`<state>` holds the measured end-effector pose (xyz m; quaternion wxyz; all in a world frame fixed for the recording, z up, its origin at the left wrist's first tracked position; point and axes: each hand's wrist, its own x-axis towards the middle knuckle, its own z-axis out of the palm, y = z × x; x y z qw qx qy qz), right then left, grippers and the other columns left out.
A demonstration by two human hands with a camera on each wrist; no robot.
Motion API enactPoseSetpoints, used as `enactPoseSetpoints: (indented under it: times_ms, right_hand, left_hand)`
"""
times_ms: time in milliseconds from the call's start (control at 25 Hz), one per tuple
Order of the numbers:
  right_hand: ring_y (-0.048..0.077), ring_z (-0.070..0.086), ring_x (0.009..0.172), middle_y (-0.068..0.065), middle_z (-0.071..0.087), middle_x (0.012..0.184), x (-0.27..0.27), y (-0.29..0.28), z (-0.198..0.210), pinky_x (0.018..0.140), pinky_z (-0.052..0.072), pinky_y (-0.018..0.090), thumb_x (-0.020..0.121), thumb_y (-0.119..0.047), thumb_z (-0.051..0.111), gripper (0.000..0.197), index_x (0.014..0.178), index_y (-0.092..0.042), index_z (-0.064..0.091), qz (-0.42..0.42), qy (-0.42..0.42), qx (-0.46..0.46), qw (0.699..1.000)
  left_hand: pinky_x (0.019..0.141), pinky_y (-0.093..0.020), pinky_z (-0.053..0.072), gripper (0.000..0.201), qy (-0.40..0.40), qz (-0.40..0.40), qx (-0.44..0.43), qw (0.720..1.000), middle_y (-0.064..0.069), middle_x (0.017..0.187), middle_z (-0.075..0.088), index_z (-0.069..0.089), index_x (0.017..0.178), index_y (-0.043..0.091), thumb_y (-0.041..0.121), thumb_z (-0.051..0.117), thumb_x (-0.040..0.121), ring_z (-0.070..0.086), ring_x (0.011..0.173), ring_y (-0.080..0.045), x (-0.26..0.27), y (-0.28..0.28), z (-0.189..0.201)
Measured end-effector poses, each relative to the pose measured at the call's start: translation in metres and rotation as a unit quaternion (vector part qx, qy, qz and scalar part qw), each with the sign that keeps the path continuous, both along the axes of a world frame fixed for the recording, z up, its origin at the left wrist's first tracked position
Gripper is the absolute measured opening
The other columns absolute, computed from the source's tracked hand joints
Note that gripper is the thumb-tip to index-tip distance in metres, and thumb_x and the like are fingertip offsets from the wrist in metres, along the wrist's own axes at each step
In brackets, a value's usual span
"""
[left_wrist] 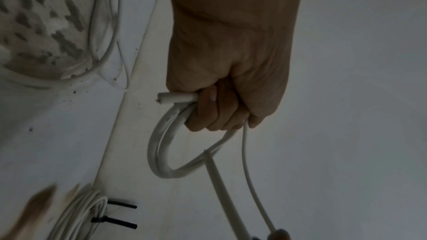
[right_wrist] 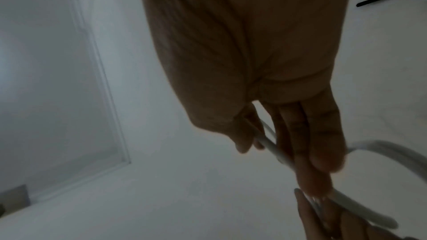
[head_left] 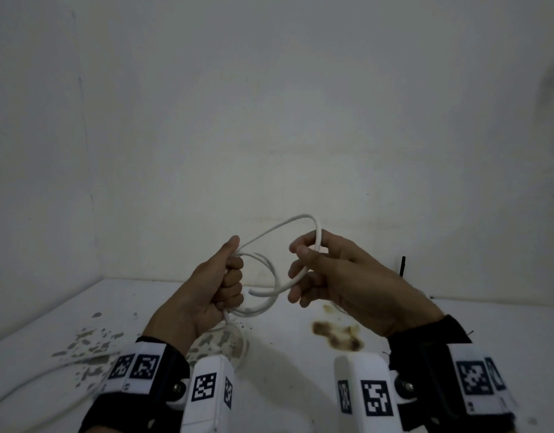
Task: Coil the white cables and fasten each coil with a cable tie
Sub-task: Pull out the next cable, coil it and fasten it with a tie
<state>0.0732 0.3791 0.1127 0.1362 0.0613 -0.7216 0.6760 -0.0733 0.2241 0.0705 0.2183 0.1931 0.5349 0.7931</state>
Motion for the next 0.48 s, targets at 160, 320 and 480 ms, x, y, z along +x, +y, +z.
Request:
enactPoseSetpoints:
  times_ms: [160,320,480]
  right_hand:
    - [0.032,0.072,0.068,0.016,0.072,0.083,-0.004,-0.001,-0.007,0.06,0.059,0.035,0.095,-0.018,0.066,0.016,0.093,-0.002,0.064,-0.096,0.023,0.137,0.986]
    - [0.008,0.06,0.081,-0.004,0.058,0.104,-0.027,-0.009,-0.032,0.069,0.05,0.024,0.09,-0.018,0.068,0.013,0.1,-0.025,0.062,-0.257,0.1,0.358,0.892]
    - [0.014,0.062,0.097,0.001,0.046,0.117,-0.035,-0.012,-0.052,0.078,0.049,0.023,0.089,0.01,0.041,0.045,0.11,-0.029,0.032,-0.177,0.138,0.22,0.949]
  left_hand:
    - [0.03,-0.012,0.016,0.047,-0.031,-0.037,0.028,0.998,0.01,0.038,0.017,0.03,0.062,0.023,0.049,0.043,0.099,0.014,0.026,-0.004,0.001,0.0,0.001]
    - [0.028,-0.011,0.014,0.046,-0.063,-0.09,0.064,0.992,0.01,0.035,0.017,0.032,0.058,0.023,0.046,0.046,0.096,0.012,0.024,-0.003,0.011,0.009,0.003]
    - [0.027,-0.012,0.011,0.04,-0.088,-0.143,0.121,0.978,0.01,0.044,0.005,0.032,0.058,0.022,0.042,0.048,0.089,0.0,0.034,-0.008,0.026,0.018,0.007]
